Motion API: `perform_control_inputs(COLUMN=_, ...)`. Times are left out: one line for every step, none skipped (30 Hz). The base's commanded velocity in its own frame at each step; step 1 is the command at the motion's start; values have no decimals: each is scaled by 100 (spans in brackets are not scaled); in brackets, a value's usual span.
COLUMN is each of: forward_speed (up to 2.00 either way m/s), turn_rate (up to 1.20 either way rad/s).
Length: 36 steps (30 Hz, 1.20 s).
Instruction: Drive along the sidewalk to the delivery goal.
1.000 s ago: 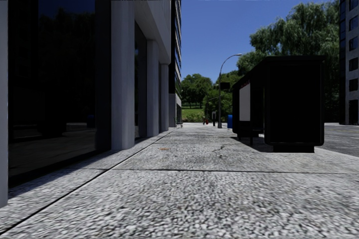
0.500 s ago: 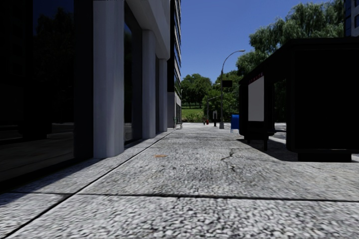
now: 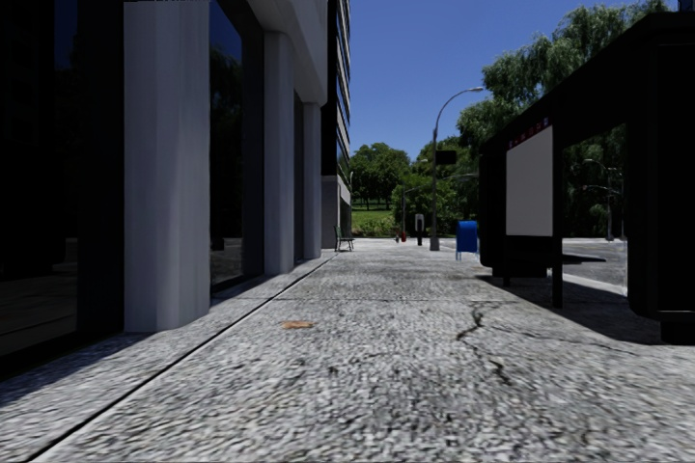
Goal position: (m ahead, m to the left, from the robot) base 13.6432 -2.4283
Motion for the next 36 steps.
perform_control_inputs(forward_speed=200, turn_rate=0)
perform_control_inputs(forward_speed=200, turn_rate=0)
perform_control_inputs(forward_speed=200, turn_rate=0)
perform_control_inputs(forward_speed=200, turn_rate=0)
perform_control_inputs(forward_speed=200, turn_rate=0)
perform_control_inputs(forward_speed=200, turn_rate=0)
perform_control_inputs(forward_speed=200, turn_rate=0)
perform_control_inputs(forward_speed=200, turn_rate=0)
perform_control_inputs(forward_speed=200, turn_rate=0)
perform_control_inputs(forward_speed=200, turn_rate=0)
perform_control_inputs(forward_speed=200, turn_rate=-1)
perform_control_inputs(forward_speed=200, turn_rate=-4)
perform_control_inputs(forward_speed=200, turn_rate=-4)
perform_control_inputs(forward_speed=200, turn_rate=-7)
perform_control_inputs(forward_speed=200, turn_rate=-12)
perform_control_inputs(forward_speed=200, turn_rate=-12)
perform_control_inputs(forward_speed=200, turn_rate=-14)
perform_control_inputs(forward_speed=200, turn_rate=-17)
perform_control_inputs(forward_speed=200, turn_rate=-18)
perform_control_inputs(forward_speed=200, turn_rate=-18)
perform_control_inputs(forward_speed=200, turn_rate=-19)
perform_control_inputs(forward_speed=200, turn_rate=-19)
perform_control_inputs(forward_speed=200, turn_rate=-20)
perform_control_inputs(forward_speed=200, turn_rate=-20)
perform_control_inputs(forward_speed=200, turn_rate=-20)
perform_control_inputs(forward_speed=200, turn_rate=-20)
perform_control_inputs(forward_speed=200, turn_rate=-14)
perform_control_inputs(forward_speed=200, turn_rate=-14)
perform_control_inputs(forward_speed=200, turn_rate=0)
perform_control_inputs(forward_speed=200, turn_rate=0)
perform_control_inputs(forward_speed=200, turn_rate=0)
perform_control_inputs(forward_speed=200, turn_rate=0)
perform_control_inputs(forward_speed=200, turn_rate=0)
perform_control_inputs(forward_speed=200, turn_rate=0)
perform_control_inputs(forward_speed=200, turn_rate=0)
perform_control_inputs(forward_speed=200, turn_rate=0)
